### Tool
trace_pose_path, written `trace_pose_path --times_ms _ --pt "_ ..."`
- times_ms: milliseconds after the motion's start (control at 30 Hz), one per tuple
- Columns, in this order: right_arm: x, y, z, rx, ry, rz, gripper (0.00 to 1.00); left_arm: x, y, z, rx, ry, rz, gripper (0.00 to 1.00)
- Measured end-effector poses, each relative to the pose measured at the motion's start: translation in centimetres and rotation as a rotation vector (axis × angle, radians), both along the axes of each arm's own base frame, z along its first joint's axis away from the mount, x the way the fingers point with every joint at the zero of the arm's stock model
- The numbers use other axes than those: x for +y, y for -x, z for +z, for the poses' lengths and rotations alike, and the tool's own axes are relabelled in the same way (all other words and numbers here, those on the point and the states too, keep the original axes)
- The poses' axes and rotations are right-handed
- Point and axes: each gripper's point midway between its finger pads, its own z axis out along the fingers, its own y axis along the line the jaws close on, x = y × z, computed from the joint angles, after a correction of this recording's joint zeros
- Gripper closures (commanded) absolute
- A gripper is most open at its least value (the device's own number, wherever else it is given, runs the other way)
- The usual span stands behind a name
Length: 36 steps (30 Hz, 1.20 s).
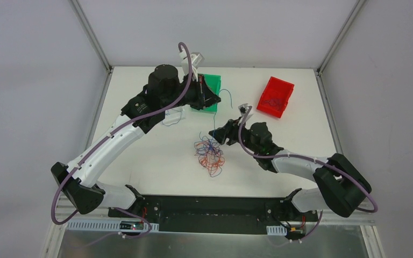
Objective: Untangle the cables
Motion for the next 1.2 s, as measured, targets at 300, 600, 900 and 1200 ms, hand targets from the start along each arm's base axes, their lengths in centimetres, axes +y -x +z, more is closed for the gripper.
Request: trace_pose_path --times_ms 300,600,900,1200 --pt "0.1 -0.8 -2.0 0.093 0.025 -0.044 0.40 0.3 -0.9 0.8 -0.030 0.012 0.045 1.00" --pt "-1.3 -2.0 -1.4 0.081 0.031 -0.149 0.48 0.9 -1.8 0.7 -0.047 -0.003 0.103 1.00" --pt "-0.1 -3.0 -4.2 0.187 0.077 -0.156 0.47 0.3 -2.6 2.7 -0.078 0.024 0.105 1.00" --pt "1.0 -3.7 -5.8 0.267 0.117 -0.155 0.76 -0.2 -3.0 5.8 -0.139 0.067 0.099 1.00"
